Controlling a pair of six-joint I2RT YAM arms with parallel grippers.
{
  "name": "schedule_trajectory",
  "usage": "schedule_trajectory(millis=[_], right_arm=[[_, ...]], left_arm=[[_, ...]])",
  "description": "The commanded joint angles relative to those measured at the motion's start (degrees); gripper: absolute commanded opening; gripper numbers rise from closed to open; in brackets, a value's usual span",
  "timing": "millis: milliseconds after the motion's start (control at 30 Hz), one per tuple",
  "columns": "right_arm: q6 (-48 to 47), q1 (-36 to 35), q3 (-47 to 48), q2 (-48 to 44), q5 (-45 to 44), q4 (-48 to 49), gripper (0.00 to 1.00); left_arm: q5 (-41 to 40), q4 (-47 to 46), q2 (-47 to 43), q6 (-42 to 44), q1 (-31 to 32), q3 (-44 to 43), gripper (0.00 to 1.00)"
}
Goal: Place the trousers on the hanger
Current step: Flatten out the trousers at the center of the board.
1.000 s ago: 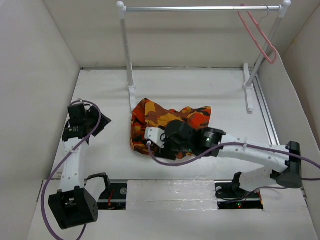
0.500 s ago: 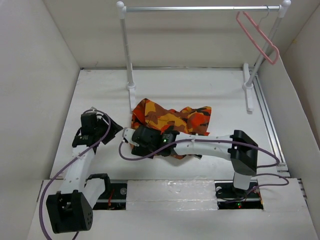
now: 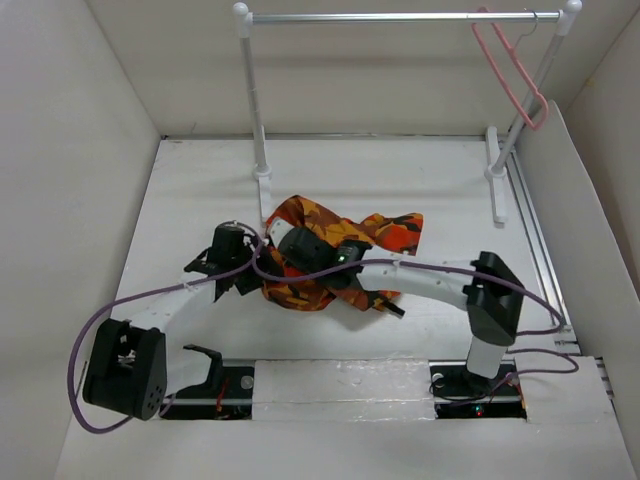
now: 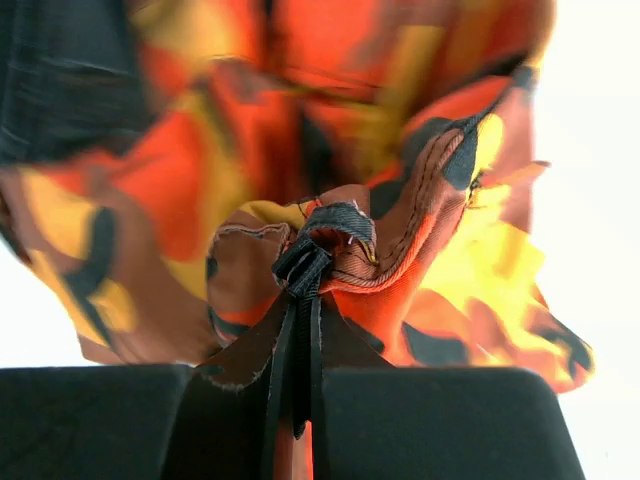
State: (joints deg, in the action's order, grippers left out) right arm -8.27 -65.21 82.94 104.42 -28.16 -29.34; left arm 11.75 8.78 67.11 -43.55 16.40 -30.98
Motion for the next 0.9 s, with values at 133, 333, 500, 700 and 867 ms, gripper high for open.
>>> schedule_trajectory(millis=[133,333,500,700,867], right_arm=[[1.6,4.2,-3.7,-21.4,-4.7,-2.4,0.01],[1.9,8.2,-4.2,-33.3,-7.9,-10.3,0.0],[-0.3,11.0,0.0,-44.6,-10.2,-16.4,0.0],[-3.7,12.0,12.8,-45.2,-7.0,-28.4,0.0],[-6.6,10.8,30.7,-44.7,6.6,-36.4,0.0]], left_arm=[[0.8,-8.3,5.8,-2.6,0.0,2.9,0.5],[3.0,-10.9,11.0,-2.2,0.0,-1.4,0.0],[-7.1,0.3,-0.5,1.1,-3.4,-11.3,0.0],[-3.0,7.8,-8.4,8.2,-23.2,-23.6,0.0],[-11.1,18.0,-11.6,11.7,-25.6,-41.8,0.0]])
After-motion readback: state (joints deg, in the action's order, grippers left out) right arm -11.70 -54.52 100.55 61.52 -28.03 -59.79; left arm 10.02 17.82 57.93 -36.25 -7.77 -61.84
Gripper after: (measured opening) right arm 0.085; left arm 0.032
